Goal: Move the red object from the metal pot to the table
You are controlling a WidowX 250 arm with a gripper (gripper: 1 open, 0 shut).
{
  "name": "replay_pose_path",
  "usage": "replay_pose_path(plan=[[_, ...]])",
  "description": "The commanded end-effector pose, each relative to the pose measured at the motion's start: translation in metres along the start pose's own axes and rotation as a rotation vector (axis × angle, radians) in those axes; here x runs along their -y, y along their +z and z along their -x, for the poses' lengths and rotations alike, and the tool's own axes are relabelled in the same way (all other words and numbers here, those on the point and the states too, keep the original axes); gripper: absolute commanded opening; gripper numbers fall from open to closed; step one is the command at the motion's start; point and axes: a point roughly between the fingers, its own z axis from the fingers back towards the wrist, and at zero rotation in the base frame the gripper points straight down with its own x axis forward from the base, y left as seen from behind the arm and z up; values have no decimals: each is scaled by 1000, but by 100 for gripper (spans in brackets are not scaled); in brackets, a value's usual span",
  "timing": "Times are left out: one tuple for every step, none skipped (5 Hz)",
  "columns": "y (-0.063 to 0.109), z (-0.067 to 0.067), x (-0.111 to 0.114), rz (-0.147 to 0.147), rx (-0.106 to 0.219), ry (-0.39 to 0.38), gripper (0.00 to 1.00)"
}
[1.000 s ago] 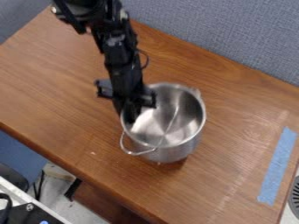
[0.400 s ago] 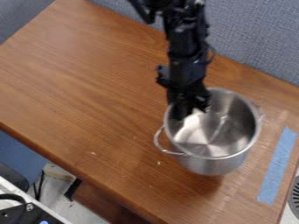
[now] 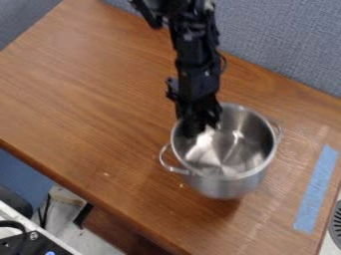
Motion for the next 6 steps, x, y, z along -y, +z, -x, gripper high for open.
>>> replay_pose_path(plan=[[65,-2,-9,-20,113,23,0],[96,-1,-22,-21,120,69,0],[125,-8,-2,-52,129,-30,0],[126,-9,26,-70,85,-154,0],[113,-2,16,-90,58,-156,0],[109,1,8,-113,52,-174,0]])
